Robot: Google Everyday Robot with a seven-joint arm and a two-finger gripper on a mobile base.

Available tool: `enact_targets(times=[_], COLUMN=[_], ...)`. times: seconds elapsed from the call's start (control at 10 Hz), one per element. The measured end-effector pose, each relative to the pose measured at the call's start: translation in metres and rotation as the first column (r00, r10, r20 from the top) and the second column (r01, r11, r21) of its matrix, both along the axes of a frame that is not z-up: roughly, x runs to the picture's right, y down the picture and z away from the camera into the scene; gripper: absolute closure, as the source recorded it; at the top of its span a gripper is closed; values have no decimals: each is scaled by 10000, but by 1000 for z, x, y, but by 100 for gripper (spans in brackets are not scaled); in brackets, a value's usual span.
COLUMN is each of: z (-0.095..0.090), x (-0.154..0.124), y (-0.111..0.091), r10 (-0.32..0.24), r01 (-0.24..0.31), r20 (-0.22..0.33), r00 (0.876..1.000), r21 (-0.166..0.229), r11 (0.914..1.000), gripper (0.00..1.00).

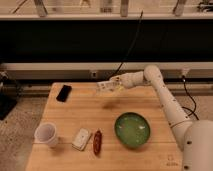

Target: Stand the bottle upright

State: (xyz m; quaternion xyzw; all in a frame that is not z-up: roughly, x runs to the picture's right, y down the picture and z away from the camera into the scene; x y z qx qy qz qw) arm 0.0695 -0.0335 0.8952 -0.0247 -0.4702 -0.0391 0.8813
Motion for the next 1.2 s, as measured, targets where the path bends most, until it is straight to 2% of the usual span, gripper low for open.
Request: enact_targets(times=[0.4,0.8,1.1,1.2], z=[-11,-29,-35,-36], x=[15,37,50,58], y=[-4,-4,-7,-7], r10=[-182,-164,-129,-230], r01=[207,299,374,536], r20=[-276,-749,-986,-1067], r00=[9995,9971,9950,9940], r21=[937,1831,2512,2932], r11=[9954,9826,9672,9546], gripper=[97,97,97,97])
